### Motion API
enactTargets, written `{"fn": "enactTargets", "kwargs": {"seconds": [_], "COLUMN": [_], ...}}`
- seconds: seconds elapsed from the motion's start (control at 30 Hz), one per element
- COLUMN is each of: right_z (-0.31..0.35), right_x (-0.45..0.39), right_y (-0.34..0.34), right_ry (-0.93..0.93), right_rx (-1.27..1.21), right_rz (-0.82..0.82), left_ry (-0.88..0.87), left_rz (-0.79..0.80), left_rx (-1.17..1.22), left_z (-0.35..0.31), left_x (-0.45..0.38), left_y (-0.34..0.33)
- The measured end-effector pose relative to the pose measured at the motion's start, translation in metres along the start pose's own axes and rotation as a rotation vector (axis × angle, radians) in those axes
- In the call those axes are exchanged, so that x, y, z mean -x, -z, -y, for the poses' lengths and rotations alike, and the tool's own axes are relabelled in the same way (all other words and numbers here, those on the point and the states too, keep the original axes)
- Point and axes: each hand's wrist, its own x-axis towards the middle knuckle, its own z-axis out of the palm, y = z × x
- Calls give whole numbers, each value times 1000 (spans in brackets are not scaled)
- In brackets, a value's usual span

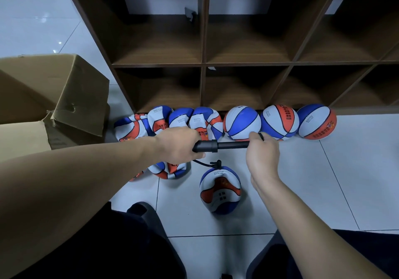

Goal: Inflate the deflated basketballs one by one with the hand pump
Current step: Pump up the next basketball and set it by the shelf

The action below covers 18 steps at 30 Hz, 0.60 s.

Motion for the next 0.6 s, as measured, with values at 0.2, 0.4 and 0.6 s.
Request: {"fn": "enactTargets", "kwargs": {"seconds": [0.2,0.4,0.6], "right_z": [-10,-9,-13], "right_x": [13,25,29], "right_y": [-11,-22,-29], "right_ry": [-5,2,-2], "right_rx": [32,49,71], "right_rz": [92,145,174], "left_ry": [-15,-38,-59], "left_rz": [-24,-32,-9], "left_rx": [-25,-23,-33], "left_z": [-15,-24,-19], "left_x": [0,-2,-2], "left_y": [-4,-4,-3]}}
